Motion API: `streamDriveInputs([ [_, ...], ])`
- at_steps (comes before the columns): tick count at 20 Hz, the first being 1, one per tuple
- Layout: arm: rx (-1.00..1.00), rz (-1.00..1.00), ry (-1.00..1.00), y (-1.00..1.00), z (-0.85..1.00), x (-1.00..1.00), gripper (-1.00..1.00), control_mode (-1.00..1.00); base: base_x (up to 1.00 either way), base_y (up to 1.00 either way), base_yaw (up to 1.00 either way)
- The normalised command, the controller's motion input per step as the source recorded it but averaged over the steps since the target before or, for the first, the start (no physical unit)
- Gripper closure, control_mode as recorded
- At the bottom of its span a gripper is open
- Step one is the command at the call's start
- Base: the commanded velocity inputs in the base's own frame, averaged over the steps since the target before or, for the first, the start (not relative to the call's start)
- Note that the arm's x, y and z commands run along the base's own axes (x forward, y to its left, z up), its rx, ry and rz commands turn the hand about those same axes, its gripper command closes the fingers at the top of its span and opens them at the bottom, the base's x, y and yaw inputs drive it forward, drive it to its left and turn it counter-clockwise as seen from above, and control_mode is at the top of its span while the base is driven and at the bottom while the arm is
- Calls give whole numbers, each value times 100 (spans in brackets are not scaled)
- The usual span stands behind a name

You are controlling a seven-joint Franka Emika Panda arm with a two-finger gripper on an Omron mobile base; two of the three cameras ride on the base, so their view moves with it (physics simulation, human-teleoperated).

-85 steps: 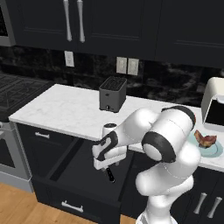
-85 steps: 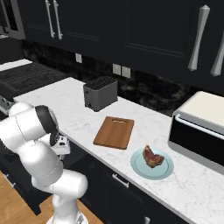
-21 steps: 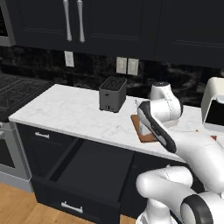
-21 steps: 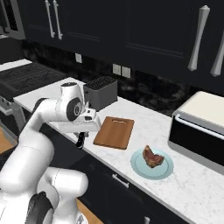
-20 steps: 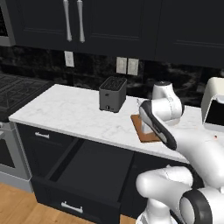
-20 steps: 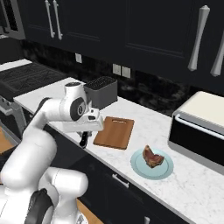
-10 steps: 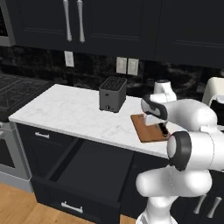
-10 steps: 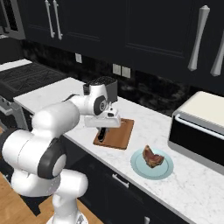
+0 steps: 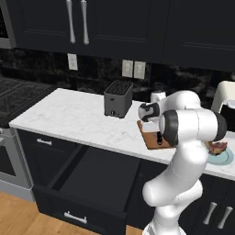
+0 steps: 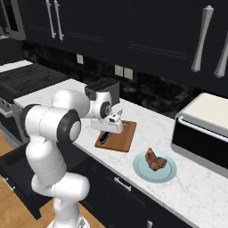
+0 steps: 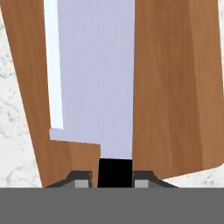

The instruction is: Pick up the knife from the drawer and place it on the cutting board. Then place the meat from the plate to the cutting board.

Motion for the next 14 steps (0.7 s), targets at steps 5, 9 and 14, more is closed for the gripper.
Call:
streamDriveInputs([
  [5, 0, -5, -1, 7, -29, 29, 100, -100, 0, 0, 0],
  [9, 0, 0, 0, 17, -29, 4, 100, -100, 0, 0, 0],
  [14, 0, 0, 0, 5, -39, 12, 100, -100, 0, 0, 0],
])
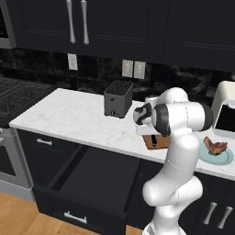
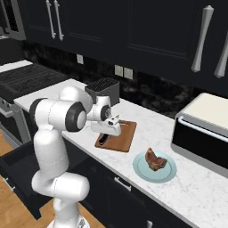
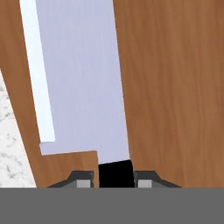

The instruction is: Pick up the knife from the drawer and place it on the cutting board. Then place the meat from the plate to the cutting board.

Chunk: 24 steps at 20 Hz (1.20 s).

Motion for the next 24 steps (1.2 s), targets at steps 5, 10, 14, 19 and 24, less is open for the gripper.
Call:
streamDriveInputs([
  [5, 0, 0, 0, 0, -13, 27, -100, -100, 0, 0, 0],
  [10, 2, 0, -4, -2, 37, -12, -100, -100, 0, 0, 0],
  [14, 10, 1, -15, -47, 93, -69, -100, -100, 0, 0, 0],
  [19, 5, 17, -23, -85, 56, -100, -100, -100, 0, 0, 0],
  [24, -7, 36, -12, -93, 4, -96, -100, -100, 0, 0, 0],
])
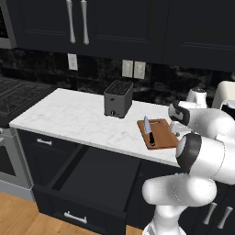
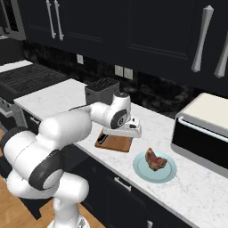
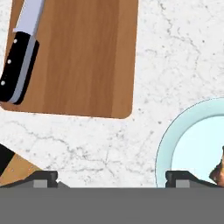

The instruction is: Pick up the knife from the drawer and place it on the cutting board. Then place the meat from the plate to the cutting board.

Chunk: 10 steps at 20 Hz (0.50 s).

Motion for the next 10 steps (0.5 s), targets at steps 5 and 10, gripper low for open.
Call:
streamDriveInputs([
  [5, -18, 22, -2, -92, 0, -53, -100, -100, 0, 0, 0],
  [10, -9, 0, 6, -56, 0, -7, -100, -100, 0, 0, 0],
])
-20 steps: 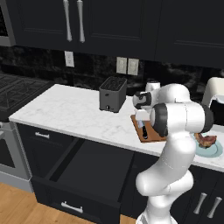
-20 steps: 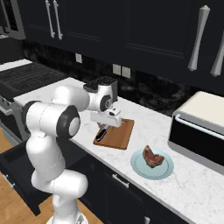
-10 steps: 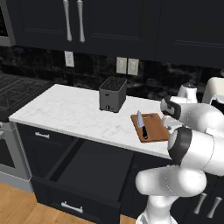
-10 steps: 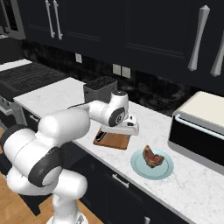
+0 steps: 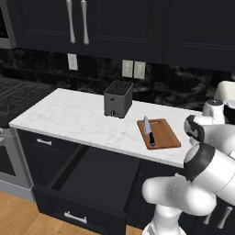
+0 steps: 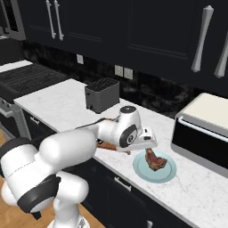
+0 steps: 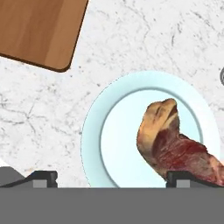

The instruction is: Pick up the knife from the drawer and place it on the cutting board. Then place the meat from the plate to the cutting board.

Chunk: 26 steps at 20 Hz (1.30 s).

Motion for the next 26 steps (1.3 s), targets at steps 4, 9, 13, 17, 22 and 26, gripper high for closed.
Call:
streamDriveInputs([
  [4, -4, 0, 9, -42, 0, 0, -100, -100, 0, 0, 0],
  [9, 0, 0, 8, -41, -21, 27, -100, -100, 0, 0, 0],
  [13, 0, 0, 5, -24, -40, 30, -100, -100, 0, 0, 0],
  [17, 0, 0, 0, -13, -28, 28, -100, -100, 0, 0, 0],
  [22, 0, 0, 0, -3, -17, 10, 100, -100, 0, 0, 0],
  [26, 0, 0, -4, 2, -4, -8, 100, -100, 0, 0, 0],
])
